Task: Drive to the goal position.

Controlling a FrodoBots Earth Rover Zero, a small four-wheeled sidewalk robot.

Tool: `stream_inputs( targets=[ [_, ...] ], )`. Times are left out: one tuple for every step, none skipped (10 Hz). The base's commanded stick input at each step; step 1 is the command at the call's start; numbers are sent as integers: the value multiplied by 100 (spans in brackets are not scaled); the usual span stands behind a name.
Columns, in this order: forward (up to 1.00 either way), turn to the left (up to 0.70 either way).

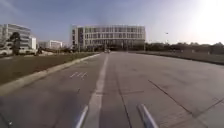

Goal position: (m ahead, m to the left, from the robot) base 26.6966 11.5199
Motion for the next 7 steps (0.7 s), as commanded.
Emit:
stream_inputs(
  targets=[
    [70,0],
    [70,0],
    [70,0],
    [70,0],
    [70,0],
    [70,0],
    [70,-4]
  ],
)
